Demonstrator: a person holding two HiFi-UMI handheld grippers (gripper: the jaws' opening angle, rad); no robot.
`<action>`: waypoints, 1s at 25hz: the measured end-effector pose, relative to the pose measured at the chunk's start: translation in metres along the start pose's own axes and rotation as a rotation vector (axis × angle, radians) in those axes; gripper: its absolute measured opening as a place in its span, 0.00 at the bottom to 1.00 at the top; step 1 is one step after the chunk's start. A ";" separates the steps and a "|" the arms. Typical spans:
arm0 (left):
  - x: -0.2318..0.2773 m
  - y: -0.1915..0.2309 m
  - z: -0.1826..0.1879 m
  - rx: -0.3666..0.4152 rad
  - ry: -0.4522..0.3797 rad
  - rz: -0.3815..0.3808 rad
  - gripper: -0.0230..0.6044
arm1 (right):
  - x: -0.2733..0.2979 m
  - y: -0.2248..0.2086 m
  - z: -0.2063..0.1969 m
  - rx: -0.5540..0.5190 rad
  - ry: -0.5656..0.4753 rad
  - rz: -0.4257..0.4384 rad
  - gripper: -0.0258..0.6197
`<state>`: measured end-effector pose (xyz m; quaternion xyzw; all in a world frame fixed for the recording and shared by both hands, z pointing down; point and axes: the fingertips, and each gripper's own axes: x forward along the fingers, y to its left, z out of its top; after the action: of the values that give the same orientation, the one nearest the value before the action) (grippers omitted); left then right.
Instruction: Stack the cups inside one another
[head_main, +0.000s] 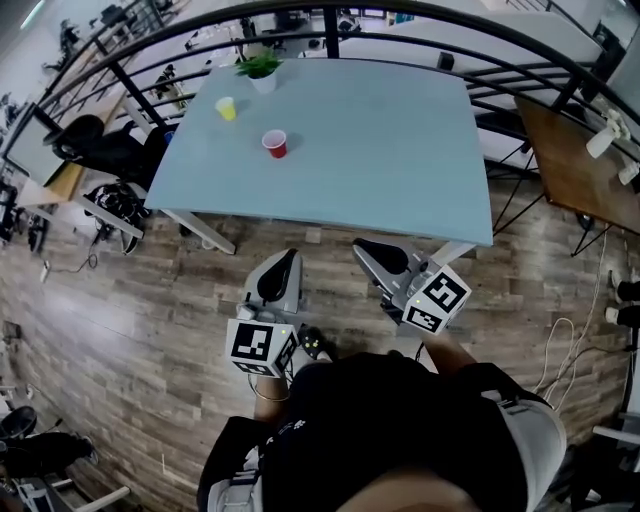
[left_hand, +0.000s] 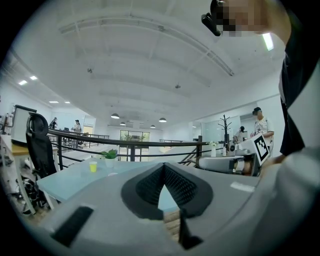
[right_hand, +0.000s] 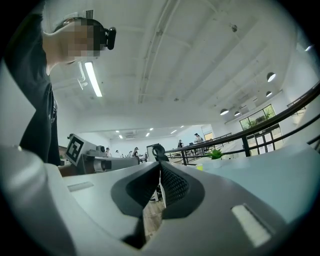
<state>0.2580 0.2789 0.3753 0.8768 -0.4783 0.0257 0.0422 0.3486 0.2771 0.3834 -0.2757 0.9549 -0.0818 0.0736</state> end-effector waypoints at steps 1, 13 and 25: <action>0.000 0.007 0.002 0.001 -0.001 -0.002 0.02 | 0.007 0.000 0.000 0.000 0.001 -0.005 0.04; -0.008 0.091 0.005 -0.003 0.002 -0.035 0.02 | 0.086 0.006 -0.012 0.002 0.026 -0.060 0.04; -0.013 0.152 0.006 -0.006 0.004 -0.095 0.02 | 0.137 0.009 -0.018 -0.010 0.053 -0.157 0.04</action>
<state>0.1230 0.2067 0.3759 0.8984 -0.4360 0.0238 0.0467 0.2255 0.2130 0.3860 -0.3479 0.9323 -0.0901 0.0403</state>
